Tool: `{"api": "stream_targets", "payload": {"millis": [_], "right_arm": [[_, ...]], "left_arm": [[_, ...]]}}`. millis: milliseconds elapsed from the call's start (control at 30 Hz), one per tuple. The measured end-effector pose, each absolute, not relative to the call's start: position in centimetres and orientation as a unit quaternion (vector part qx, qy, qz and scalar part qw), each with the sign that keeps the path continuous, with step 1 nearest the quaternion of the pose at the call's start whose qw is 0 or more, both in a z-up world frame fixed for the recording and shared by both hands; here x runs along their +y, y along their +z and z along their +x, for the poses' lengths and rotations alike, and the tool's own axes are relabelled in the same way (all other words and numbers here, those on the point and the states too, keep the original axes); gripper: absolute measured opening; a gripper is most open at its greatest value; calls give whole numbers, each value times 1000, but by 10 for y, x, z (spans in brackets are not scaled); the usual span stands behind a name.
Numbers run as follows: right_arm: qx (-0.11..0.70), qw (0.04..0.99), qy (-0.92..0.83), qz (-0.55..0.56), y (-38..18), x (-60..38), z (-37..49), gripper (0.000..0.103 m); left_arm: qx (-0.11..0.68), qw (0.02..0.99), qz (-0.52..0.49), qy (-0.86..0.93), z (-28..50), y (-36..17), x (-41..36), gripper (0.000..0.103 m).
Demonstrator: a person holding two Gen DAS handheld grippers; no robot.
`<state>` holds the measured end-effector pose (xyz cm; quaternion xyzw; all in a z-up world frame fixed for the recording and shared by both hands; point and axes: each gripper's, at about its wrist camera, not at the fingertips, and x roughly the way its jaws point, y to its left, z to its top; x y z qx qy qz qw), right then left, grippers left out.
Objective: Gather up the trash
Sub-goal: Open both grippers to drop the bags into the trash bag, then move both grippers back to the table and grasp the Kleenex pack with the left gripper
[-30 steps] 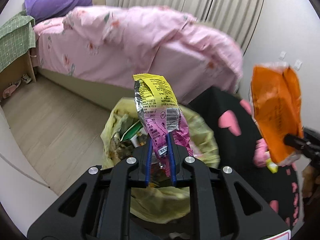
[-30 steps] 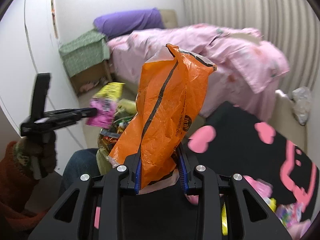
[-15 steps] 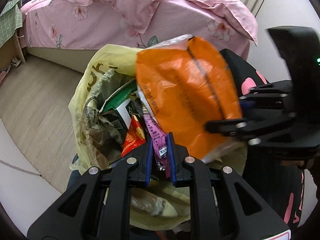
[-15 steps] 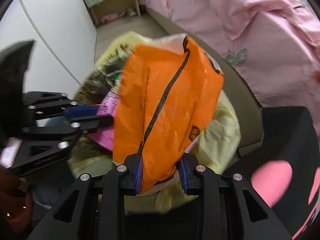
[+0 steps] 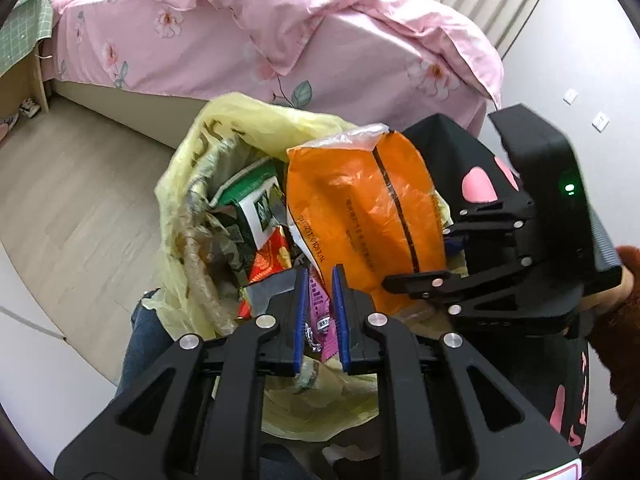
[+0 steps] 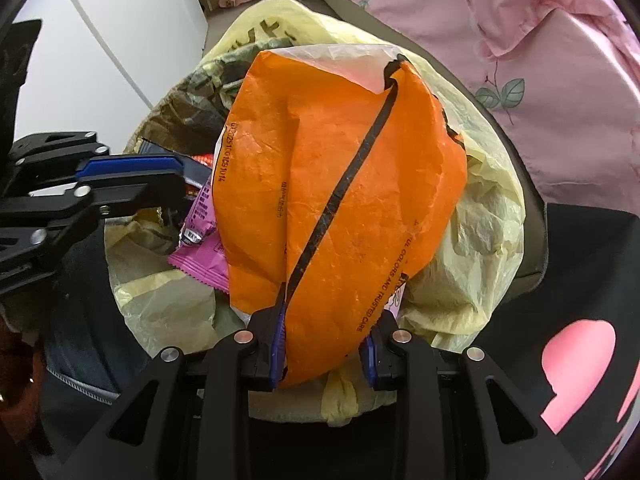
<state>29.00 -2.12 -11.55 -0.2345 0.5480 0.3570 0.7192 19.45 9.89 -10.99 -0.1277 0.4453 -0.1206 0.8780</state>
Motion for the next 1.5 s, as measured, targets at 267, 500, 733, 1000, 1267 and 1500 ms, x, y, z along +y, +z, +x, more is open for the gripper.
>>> {"api": "stream_targets", "payload": {"millis": [267, 500, 733, 1000, 1267, 1500], "right_arm": [[538, 734, 356, -212, -111, -28, 283, 31], [526, 749, 376, -144, -83, -57, 259, 59], [447, 820, 339, -115, -33, -104, 213, 59], [338, 901, 261, -80, 7, -204, 113, 60], [306, 948, 83, -10, 5, -326, 38, 60], [298, 952, -24, 65, -25, -416, -2, 60]], "left_arm": [[430, 886, -147, -91, 192, -98, 120, 12], [400, 896, -179, -65, 181, -78, 135, 18], [354, 919, -170, -45, 157, -44, 131, 31], [341, 923, -122, -132, 145, -22, 51, 41], [347, 894, -51, -278, 140, -16, -72, 42], [332, 853, 29, -402, 138, -21, -194, 43]]}}
